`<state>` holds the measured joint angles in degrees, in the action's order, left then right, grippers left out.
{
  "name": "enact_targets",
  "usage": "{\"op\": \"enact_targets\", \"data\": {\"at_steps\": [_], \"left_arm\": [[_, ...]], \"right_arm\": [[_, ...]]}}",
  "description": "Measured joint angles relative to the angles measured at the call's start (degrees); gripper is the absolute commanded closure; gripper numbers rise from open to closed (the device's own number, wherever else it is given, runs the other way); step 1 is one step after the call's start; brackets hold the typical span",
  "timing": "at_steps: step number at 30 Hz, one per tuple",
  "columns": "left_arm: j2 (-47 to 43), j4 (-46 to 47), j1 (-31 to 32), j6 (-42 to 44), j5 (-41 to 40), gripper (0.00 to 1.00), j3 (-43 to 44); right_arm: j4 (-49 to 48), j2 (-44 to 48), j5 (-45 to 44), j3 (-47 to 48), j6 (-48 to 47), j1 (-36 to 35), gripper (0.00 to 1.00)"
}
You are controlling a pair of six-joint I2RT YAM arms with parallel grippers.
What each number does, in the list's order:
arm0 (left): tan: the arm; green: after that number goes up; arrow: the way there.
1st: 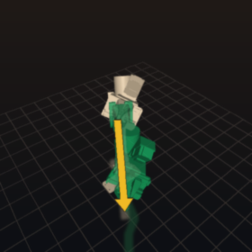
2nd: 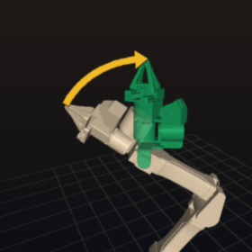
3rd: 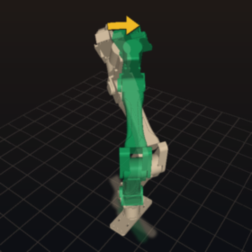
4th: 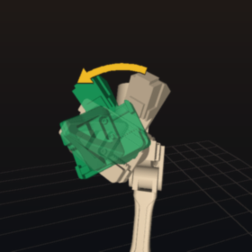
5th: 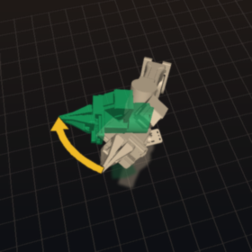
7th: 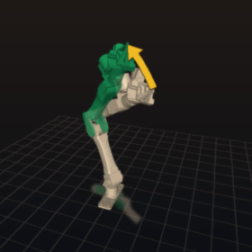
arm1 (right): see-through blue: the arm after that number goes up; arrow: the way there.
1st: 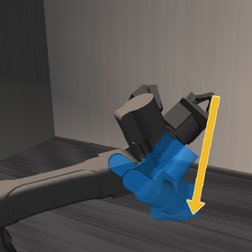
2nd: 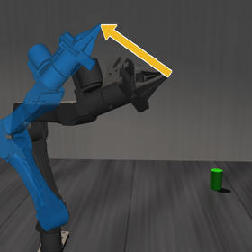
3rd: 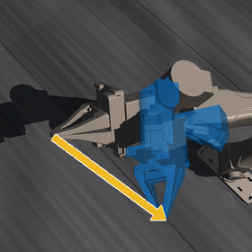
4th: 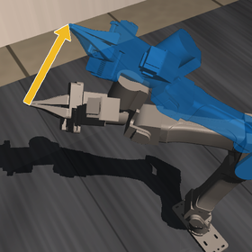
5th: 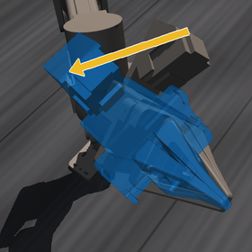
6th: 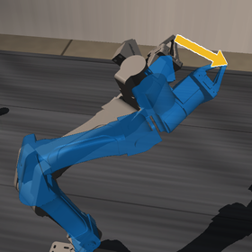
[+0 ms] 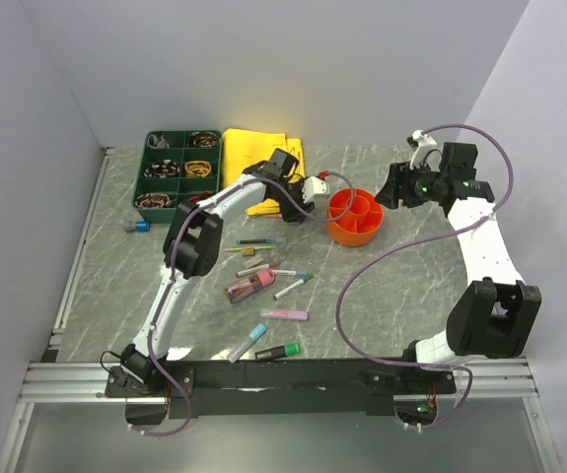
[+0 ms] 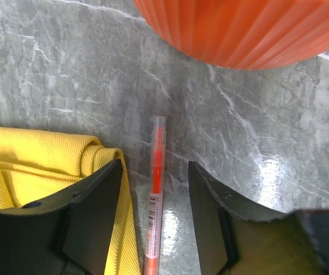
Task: Sort the stationery into containers
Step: Pick up the pen from the center of the board.
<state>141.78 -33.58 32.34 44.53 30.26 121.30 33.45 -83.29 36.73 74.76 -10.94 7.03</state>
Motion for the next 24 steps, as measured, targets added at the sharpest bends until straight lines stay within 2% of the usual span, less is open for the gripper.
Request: {"op": "enact_targets", "data": {"at_steps": [3, 15, 24], "left_arm": [[0.63, -0.79, 0.0, 0.46, -0.02, 0.5, 1.05], [1.27, -2.38, 0.5, 2.21, 0.31, 0.54, 1.88], [5.57, -9.94, 0.87, 3.02, 1.6, 0.54, 10.56]], "right_arm": [[-0.04, 0.0, 0.0, 0.0, 0.13, 0.0, 0.3], [-0.59, -0.2, 0.24, -0.11, 0.85, 0.31, 0.3], [-0.72, -0.66, 0.48, -0.11, 0.83, 0.52, 0.3]]}}
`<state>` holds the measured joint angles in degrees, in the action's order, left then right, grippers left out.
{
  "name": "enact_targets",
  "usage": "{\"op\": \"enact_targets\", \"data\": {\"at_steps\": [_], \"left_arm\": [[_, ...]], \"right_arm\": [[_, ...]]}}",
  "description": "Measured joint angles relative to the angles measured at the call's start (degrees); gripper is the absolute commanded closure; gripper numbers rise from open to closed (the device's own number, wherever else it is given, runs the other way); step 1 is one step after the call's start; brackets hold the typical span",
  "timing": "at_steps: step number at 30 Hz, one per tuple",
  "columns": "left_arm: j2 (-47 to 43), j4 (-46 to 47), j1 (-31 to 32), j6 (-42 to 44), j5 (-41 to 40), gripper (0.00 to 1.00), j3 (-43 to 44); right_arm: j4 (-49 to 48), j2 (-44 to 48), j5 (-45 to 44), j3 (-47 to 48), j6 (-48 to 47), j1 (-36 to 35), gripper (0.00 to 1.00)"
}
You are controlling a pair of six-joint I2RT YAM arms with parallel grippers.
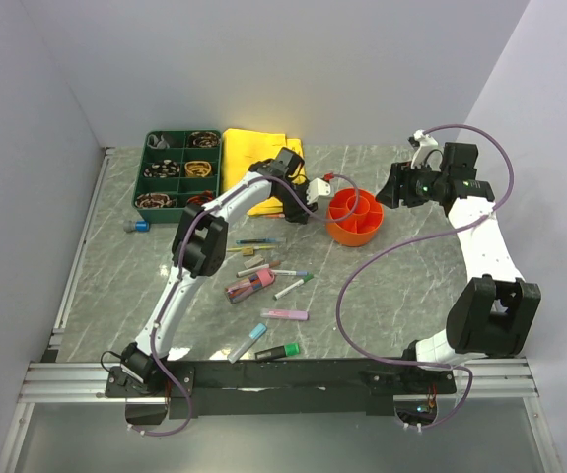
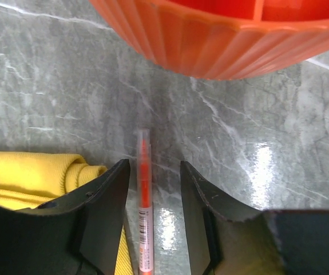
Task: Sort the stationery into containers
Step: Pick up the pen from the center of the board.
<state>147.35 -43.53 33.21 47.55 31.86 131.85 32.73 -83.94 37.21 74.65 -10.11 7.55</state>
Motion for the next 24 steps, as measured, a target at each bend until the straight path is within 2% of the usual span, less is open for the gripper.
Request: {"op": "enact_targets", "data": {"at_steps": [4, 10, 11, 16, 19, 20, 24], "left_arm": [[0.68, -2.14, 0.0, 0.04, 0.52, 0.55, 1.4], [0.68, -3.06, 0.07, -0.22, 0.9, 0.63, 1.4], [0.7, -3.1, 0.09, -0.28, 0.9, 0.68, 1.4], [0.81, -4.07, 0.24, -0.5, 1.01, 0.77, 1.57], [0.79, -3.87, 0.31, -1.11, 0.74, 0.88, 1.57], [0.81, -3.72, 0.35, -1.29, 0.59, 0.98, 1.57], [0.37, -3.43, 0.37, -2.32, 0.39, 0.99, 1.01]], "right_arm": [[0.04, -0.79, 0.17, 0.02, 0.0, 0.17, 0.31], [0.59, -1.62, 0.61, 0.02, -0.02, 0.37, 0.33], [0.72, -1.7, 0.7, 0.04, -0.02, 0.37, 0.33], [1.18, -1.86, 0.85, 0.09, -0.04, 0.37, 0.35], [1.2, -1.86, 0.81, 0.09, -0.04, 0.37, 0.35], [1.29, -1.86, 0.81, 0.11, -0.04, 0.37, 0.35], [2.38, -1.86, 0.72, 1.07, -0.13, 0.37, 0.35]]}}
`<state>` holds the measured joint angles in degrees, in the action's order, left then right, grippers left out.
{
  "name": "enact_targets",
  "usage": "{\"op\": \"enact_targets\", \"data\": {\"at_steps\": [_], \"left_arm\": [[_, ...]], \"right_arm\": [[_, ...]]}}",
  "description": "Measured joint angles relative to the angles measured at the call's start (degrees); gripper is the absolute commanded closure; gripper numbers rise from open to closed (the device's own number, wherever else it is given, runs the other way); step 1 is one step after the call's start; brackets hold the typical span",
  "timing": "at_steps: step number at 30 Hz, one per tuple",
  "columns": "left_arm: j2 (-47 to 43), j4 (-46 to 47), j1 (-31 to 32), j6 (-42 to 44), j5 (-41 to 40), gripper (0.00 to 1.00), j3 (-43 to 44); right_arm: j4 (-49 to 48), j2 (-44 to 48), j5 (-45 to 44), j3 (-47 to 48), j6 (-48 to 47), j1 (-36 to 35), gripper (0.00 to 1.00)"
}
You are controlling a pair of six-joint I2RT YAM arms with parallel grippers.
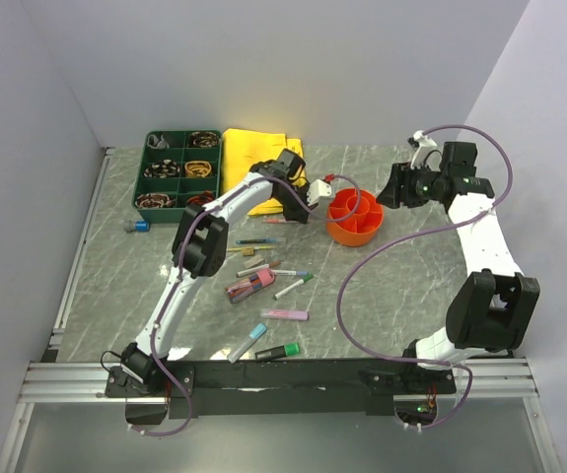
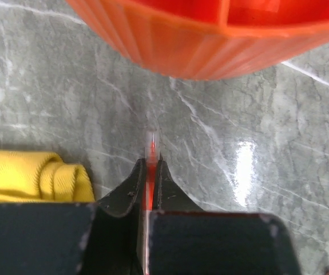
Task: Sort the stationery into containers
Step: Pick up the pen from the center of the board, then place the pen in the storage box.
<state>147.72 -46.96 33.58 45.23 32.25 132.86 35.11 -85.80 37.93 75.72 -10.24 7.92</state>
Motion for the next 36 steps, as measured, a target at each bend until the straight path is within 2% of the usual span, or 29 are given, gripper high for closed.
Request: {"op": "enact_targets", "data": {"at_steps": [4, 9, 11, 15, 18, 22, 25, 30, 36], "left_arm": [[-5.25, 4.57, -0.42, -2.01, 0.35, 0.99, -9.11], [-16.33, 9.25, -1.57, -7.58, 2.4, 0.99, -22.71], [-22.05, 15.52, -2.23, -12.44, 3.3, 0.99, -27.76], [-34.21, 34.93, -3.78, -24.24, 5.79, 0.99, -37.4], [-36.92, 52.63, -4.26, -34.8, 7.58, 0.99, -39.04], [-31.45, 74.29, -3.87, -50.42, 8.96, 0.99, -36.15], [-23.37, 82.53, -3.1, -57.96, 8.83, 0.99, -30.29], [-11.34, 85.48, -0.66, -63.98, 8.33, 0.99, -20.46], [-5.73, 85.77, 1.92, -65.51, 7.8, 0.99, -14.08]], "right_arm": [[0.5, 0.24, -0.39, 2.12, -0.04, 0.02, 0.36], [0.5, 2.62, -1.22, 2.73, 0.85, 0.11, 0.36], [0.46, 4.13, -1.75, 2.71, 1.55, 0.11, 0.36], [-0.33, 8.68, -2.89, 2.1, 3.04, 0.13, 0.36], [-1.42, 11.5, -3.3, 0.76, 4.31, 0.13, 0.36], [-1.75, 13.29, -4.5, -1.42, 5.33, 0.13, 0.36], [-1.53, 13.62, -5.6, -2.54, 5.27, 0.13, 0.36], [-1.14, 15.58, -7.19, -4.63, 4.85, 0.22, 0.36], [-0.59, 18.51, -8.44, -5.73, 4.59, 0.22, 0.35]]}}
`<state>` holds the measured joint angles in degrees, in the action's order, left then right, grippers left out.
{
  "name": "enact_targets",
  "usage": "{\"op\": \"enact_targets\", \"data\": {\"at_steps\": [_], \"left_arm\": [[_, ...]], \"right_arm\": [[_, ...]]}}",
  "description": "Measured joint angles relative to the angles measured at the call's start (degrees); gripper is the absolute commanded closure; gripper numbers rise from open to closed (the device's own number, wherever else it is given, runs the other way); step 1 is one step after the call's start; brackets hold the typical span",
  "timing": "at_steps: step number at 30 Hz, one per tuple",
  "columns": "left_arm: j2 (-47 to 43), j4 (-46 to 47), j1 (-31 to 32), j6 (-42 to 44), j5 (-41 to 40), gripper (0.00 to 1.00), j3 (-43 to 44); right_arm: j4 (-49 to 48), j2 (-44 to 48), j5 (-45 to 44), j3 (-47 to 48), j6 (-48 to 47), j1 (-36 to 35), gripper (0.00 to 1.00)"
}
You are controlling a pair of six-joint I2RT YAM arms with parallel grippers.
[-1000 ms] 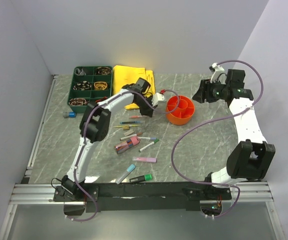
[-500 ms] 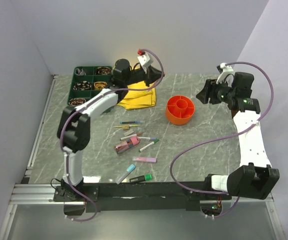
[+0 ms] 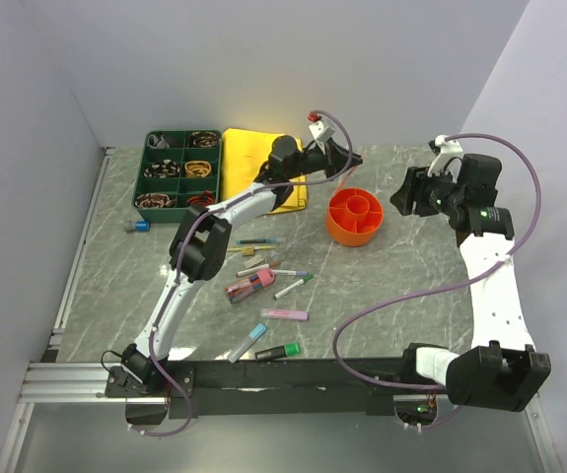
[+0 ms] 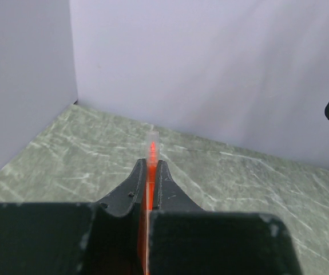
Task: Sort the stationery into containers
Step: Place the pen in the storage box.
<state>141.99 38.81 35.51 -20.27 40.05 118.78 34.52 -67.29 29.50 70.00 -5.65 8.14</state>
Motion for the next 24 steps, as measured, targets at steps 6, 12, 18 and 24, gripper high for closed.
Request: {"op": "enact_targets", "data": {"at_steps": [6, 12, 18, 24], "left_arm": [[0.48, 1.27, 1.27, -0.42, -0.48, 0.99, 1.03], [1.92, 2.16, 1.4, -0.39, -0.9, 0.99, 1.03], [3.19, 2.12, 1.16, -0.37, -0.92, 0.99, -0.74], [3.19, 2.64, 0.48, -0.31, -0.79, 0.64, -3.21]], "right_arm": [[0.2, 0.92, -0.72, -0.76, -0.28, 0.02, 0.35], [0.81, 0.83, -1.01, -1.75, -0.39, 0.02, 0.35], [0.79, 0.39, -1.01, -1.75, -0.39, 0.02, 0.35], [0.66, -0.13, -1.03, -1.84, -0.37, 0.02, 0.34]]}}
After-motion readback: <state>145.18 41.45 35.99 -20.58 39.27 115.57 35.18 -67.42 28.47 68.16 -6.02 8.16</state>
